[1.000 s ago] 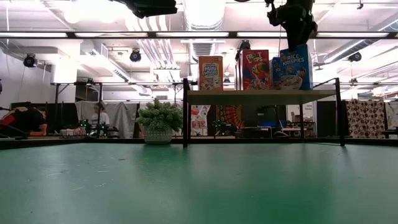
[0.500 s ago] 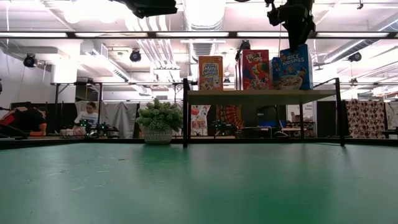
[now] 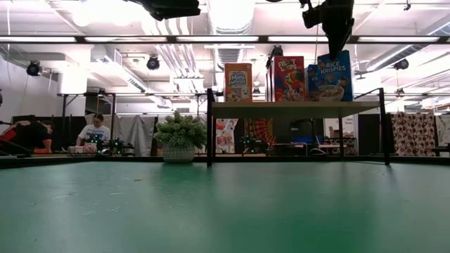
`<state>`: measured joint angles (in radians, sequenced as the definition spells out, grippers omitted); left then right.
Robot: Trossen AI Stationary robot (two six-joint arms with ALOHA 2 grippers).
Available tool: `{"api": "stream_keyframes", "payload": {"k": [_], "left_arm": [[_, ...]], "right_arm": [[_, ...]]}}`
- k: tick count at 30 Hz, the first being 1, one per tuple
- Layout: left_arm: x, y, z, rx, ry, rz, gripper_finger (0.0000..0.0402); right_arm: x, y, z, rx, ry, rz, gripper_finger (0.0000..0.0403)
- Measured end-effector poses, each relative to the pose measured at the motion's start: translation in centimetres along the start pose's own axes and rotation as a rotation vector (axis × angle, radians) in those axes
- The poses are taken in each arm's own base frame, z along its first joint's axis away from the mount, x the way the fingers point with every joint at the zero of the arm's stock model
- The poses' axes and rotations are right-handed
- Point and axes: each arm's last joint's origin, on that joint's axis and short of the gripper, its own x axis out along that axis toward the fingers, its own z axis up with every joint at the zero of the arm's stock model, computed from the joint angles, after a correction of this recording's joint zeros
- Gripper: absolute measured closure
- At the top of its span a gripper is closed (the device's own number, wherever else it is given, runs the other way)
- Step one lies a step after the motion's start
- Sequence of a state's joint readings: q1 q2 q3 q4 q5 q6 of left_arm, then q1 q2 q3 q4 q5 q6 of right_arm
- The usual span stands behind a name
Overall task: Stack cereal on shelf
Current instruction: Put the blue cereal box on the shelf aligned with the other blue cereal box
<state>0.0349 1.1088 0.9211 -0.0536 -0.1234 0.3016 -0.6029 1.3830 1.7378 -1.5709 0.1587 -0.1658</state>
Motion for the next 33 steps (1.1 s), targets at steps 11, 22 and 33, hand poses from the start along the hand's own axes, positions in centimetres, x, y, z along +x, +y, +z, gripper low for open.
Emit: {"api": "stream_keyframes", "payload": {"k": [11, 22, 33], "left_arm": [[0.0, 0.0, 0.0, 0.0, 0.0, 0.0, 0.0178], [0.0, -0.01, 0.0, 0.0, 0.0, 0.0, 0.0178], [0.0, -0.01, 0.0, 0.001, 0.0, 0.0, 0.0178]], "right_arm": [[0.01, -0.01, 0.09, -0.219, -0.008, -0.002, 0.0246], [0.0, 0.13, 0.32, -0.31, -0.046, 0.046, 0.0248], [0.01, 0.11, 0.38, -0.433, -0.053, 0.038, 0.0248]]}}
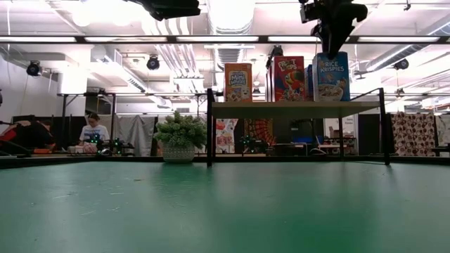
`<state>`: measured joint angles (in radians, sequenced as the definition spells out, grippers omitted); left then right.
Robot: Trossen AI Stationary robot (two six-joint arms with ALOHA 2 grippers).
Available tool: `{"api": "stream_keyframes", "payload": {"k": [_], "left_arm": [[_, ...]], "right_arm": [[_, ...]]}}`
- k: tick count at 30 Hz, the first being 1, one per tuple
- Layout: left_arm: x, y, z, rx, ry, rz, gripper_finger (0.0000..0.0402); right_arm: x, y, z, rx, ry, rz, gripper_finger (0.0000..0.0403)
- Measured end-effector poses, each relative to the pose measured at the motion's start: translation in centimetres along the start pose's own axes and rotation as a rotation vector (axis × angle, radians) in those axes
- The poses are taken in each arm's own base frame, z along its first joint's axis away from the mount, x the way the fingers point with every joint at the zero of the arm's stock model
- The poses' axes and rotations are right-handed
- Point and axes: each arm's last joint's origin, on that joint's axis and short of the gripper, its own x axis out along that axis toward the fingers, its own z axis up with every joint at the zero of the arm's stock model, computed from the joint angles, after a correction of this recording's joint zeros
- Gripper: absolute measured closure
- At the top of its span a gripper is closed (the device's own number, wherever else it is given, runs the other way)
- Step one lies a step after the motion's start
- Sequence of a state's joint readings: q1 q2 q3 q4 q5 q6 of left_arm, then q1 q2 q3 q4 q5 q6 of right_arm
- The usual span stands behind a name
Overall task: Stack cereal on shelf
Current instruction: Put the blue cereal box on the shelf aligned with the other blue cereal box
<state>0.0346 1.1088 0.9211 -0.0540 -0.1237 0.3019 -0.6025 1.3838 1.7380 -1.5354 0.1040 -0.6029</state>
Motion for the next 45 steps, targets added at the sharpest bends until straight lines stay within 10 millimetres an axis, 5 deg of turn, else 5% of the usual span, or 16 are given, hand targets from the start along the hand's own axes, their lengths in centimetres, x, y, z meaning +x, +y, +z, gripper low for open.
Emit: {"api": "stream_keyframes", "payload": {"k": [10, 28, 45], "left_arm": [[0.0, 0.0, 0.0, 0.0, 0.0, 0.0, 0.0178], [0.0, 0.0, 0.0, 0.0, 0.0, 0.0, 0.0178], [0.0, 0.0, 0.0, 0.015, -0.001, -0.001, 0.0178]], "right_arm": [[0.0, 0.0, 0.0, 0.0, -0.001, -0.001, 0.0246], [0.0, -0.2, 0.2, 0.022, -0.022, -0.016, 0.0164], [-1.9, 1.0, 1.8, 0.151, -0.136, -0.031, 0.0183]]}}
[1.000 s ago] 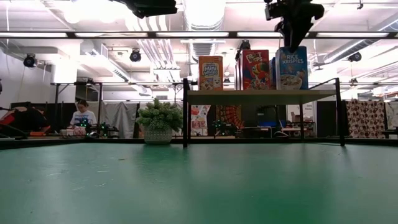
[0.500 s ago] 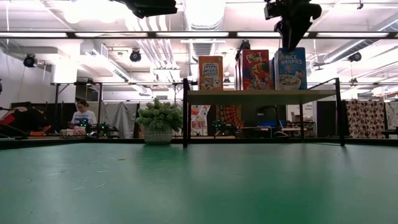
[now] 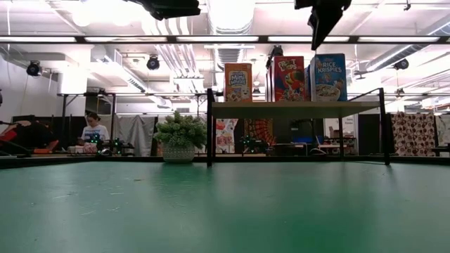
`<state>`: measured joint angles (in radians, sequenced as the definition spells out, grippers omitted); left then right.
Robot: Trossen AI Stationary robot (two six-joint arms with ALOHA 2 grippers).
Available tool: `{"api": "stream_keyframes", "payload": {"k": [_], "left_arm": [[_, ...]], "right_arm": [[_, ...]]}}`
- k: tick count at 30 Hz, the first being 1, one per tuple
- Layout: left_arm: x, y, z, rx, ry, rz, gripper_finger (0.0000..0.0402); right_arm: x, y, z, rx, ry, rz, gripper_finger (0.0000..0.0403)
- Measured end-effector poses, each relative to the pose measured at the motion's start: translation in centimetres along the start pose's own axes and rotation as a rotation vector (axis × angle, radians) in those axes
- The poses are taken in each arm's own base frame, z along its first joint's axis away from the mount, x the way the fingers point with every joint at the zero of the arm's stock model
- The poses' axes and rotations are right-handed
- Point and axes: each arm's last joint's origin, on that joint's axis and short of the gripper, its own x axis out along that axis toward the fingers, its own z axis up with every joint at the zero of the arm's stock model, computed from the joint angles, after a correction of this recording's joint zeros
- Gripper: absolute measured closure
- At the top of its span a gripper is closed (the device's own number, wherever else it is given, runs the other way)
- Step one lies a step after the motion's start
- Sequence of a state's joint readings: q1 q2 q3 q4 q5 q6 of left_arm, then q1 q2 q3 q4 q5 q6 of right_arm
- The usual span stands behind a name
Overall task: Stack cereal on shelf
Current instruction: Put the blue cereal box on the shelf aligned with the other blue cereal box
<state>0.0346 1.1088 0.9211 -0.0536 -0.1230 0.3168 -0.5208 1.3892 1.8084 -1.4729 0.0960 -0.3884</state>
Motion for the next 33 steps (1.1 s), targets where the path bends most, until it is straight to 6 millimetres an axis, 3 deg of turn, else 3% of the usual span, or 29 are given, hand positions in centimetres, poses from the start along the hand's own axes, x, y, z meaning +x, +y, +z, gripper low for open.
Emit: {"api": "stream_keyframes", "payload": {"k": [14, 33], "left_arm": [[0.0, 0.0, 0.0, 0.0, 0.0, 0.0, 0.0178], [0.0, 0.0, 0.0, 0.0, 0.0, 0.0, 0.0178]], "right_arm": [[1.8, -0.3, 1.1, -0.009, 0.036, 0.006, 0.0384], [1.9, -0.4, 1.0, 0.008, 0.056, -0.026, 0.039]]}}
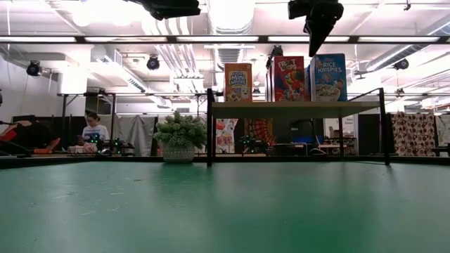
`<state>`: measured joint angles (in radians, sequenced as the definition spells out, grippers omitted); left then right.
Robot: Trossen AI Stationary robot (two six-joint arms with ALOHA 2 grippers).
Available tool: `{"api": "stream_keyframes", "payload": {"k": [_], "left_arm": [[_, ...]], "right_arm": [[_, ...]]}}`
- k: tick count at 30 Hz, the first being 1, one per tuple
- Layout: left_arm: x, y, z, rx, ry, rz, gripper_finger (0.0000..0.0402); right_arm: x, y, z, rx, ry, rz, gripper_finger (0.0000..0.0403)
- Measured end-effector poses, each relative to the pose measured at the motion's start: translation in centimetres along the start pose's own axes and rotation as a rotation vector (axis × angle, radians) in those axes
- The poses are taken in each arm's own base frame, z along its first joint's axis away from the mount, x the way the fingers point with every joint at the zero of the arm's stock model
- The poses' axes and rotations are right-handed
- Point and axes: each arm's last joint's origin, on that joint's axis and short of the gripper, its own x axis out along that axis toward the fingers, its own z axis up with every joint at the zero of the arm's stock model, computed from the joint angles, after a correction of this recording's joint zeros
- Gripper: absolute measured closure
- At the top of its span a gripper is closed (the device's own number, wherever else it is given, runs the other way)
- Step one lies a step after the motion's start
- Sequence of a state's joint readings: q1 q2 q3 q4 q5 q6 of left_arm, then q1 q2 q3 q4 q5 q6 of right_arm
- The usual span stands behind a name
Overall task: Stack cereal on shelf
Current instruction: Put the blue cereal box on the shelf aligned with the other blue cereal box, then put the orange cereal box on the shelf aligned with the other orange cereal box
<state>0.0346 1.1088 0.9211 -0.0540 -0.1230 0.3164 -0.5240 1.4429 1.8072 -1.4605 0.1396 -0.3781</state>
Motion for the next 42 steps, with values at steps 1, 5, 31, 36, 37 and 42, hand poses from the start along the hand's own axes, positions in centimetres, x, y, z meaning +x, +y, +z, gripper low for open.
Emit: {"api": "stream_keyframes", "payload": {"k": [1, 5, 31, 36, 37, 42], "left_arm": [[0.0, 0.0, 0.0, 0.0, 0.0, 0.0, 0.0178], [0.0, 0.0, 0.0, 0.0, 0.0, 0.0, 0.0178], [0.0, -0.1, 0.0, -0.059, 0.0, -0.019, 0.0178], [0.4, -0.7, -0.5, -0.1, -0.005, -0.072, 0.0178], [0.4, -0.9, -0.6, -0.104, -0.002, -0.079, 0.0178], [0.6, -2.0, -1.2, -0.124, -0.027, -0.108, 0.0178]], "right_arm": [[0.0, 0.0, 0.0, 0.001, 0.0, 0.0, 0.039], [0.0, 0.0, 0.0, 0.002, 0.003, 0.001, 0.039], [-2.3, 2.6, 0.4, 0.082, -0.15, 0.065, 0.0393], [-3.8, 6.6, 0.9, 0.109, -0.23, 0.293, 0.0394], [-4.0, 7.6, 1.0, 0.103, -0.231, 0.325, 0.0394], [-4.2, 13.3, 1.1, 0.041, -0.212, 0.428, 0.0394]]}}
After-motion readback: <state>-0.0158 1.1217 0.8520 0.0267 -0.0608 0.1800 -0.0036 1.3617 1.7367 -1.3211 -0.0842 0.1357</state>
